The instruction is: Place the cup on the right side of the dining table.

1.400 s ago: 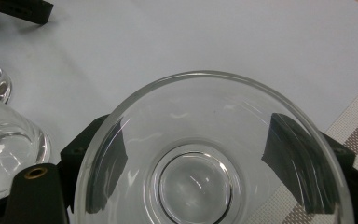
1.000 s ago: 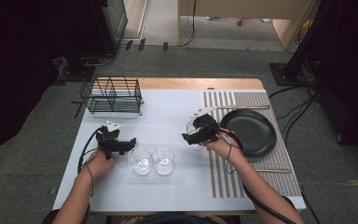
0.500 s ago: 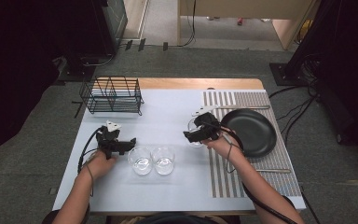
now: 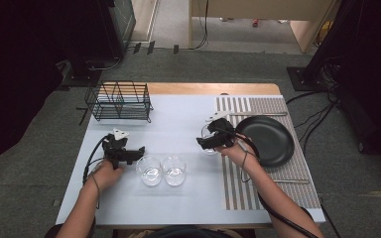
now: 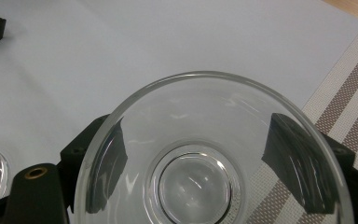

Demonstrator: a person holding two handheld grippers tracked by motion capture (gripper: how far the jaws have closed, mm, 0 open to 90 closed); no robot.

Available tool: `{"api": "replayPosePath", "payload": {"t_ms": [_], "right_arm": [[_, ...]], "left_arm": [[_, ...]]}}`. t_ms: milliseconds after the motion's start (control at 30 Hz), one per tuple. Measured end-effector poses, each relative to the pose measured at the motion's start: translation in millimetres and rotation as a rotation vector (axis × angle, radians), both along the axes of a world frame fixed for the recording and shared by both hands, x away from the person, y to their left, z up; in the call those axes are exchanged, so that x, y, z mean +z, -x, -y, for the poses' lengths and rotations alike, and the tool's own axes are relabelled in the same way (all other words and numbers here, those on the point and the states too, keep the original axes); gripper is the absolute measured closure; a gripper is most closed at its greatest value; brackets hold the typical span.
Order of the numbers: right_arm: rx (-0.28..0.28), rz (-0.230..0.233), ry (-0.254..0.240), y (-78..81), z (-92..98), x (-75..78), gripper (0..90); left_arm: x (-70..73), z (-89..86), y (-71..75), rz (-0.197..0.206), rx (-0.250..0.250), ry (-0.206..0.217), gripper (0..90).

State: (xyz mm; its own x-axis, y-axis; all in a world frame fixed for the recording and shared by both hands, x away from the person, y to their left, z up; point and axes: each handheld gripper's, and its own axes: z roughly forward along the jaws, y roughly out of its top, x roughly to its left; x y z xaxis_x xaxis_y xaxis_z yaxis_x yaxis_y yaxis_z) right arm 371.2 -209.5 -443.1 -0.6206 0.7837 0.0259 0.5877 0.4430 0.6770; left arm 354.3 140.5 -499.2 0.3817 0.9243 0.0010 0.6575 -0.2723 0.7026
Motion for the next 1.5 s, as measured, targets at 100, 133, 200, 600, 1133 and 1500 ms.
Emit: {"api": "replayPosePath", "payload": {"t_ms": [100,133,200,600,1133,1500], "right_arm": [[-0.005,0.004,0.001,-1.5,1.1,-0.3,19.6],[-0.005,0.007,0.002,-2.2,1.6,-0.3,19.6],[-0.013,0.006,0.002,-2.8,2.1,0.0,19.6],[-0.019,0.011,0.011,-6.7,4.1,-0.3,19.6],[-0.043,0.013,0.012,-12.2,7.7,-0.7,19.6],[-0.060,0.016,0.011,-16.9,12.0,-2.7,19.6]], "left_arm": [[-0.1,0.1,0.0,0.001,0.001,0.001,0.0],[-0.1,0.1,0.0,0.001,0.001,0.001,0.0],[-0.1,0.1,0.1,0.001,0.001,0.001,0.0],[0.0,0.0,0.2,0.000,0.000,-0.002,0.0],[0.0,0.1,0.3,0.001,0.000,-0.003,0.0],[0.0,0.1,0.4,0.001,0.001,-0.003,0.0]]}}
